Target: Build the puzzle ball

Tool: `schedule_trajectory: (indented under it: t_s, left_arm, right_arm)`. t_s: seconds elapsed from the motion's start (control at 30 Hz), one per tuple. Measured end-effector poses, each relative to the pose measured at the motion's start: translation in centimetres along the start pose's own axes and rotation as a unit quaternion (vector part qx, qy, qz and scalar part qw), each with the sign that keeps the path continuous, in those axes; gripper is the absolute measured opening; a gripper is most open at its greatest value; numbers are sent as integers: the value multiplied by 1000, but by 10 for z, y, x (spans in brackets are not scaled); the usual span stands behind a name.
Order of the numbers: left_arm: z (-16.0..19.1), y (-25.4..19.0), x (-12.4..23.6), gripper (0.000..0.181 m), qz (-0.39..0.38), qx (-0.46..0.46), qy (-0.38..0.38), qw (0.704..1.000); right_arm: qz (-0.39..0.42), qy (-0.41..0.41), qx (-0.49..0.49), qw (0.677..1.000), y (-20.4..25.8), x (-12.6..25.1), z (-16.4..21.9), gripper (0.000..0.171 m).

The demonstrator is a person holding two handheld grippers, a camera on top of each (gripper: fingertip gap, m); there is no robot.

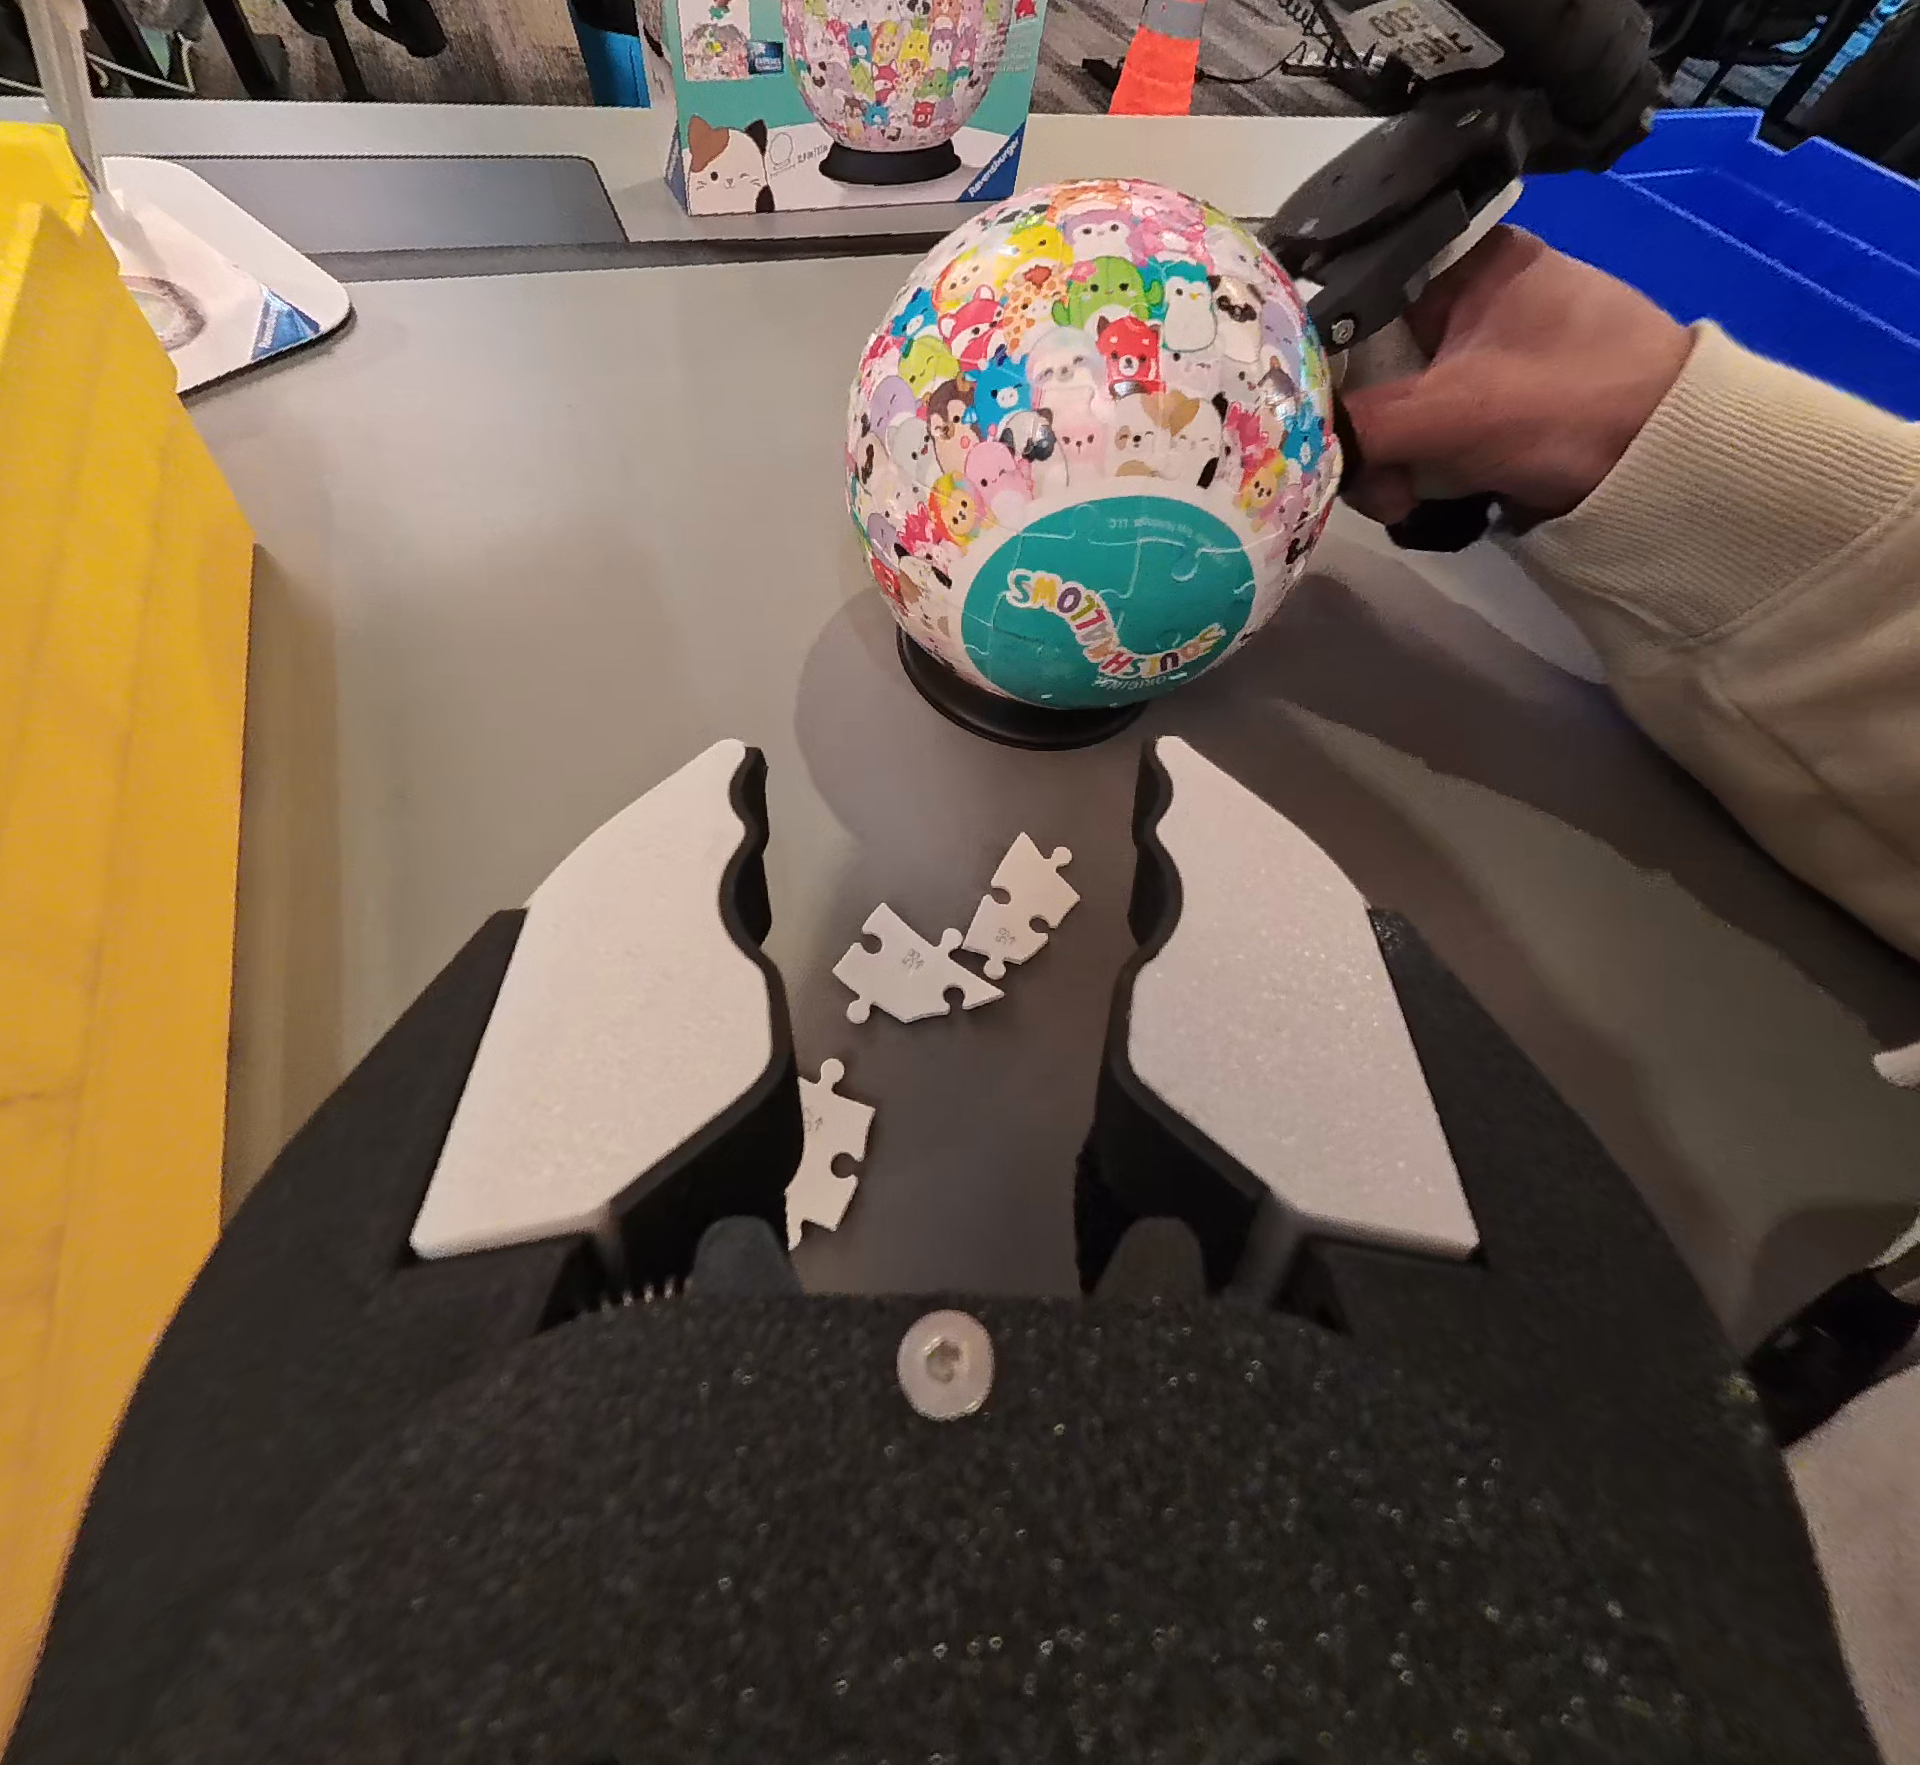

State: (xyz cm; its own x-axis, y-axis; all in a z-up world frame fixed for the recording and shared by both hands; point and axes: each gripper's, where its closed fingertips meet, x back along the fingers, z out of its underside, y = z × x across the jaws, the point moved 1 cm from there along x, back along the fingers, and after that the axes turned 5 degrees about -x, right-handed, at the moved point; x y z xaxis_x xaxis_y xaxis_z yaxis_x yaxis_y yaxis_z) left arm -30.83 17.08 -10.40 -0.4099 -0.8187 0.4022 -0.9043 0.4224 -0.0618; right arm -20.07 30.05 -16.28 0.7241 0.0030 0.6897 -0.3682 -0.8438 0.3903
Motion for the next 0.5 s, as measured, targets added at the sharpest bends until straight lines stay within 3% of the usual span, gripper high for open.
schedule_trajectory:
  t_s: [0.23, 0.5]
  left_arm:
    - [1, 2, 0, 67, -4, 0, 1, 1000]
    - [1, 2, -1, 67, -3, 2, 1, 1000]
  right_arm:
    - [36, 33, 117, 992, -6, -14, 2, 29]
    - [44, 26, 123, 991, -5, -16, 3, 26]
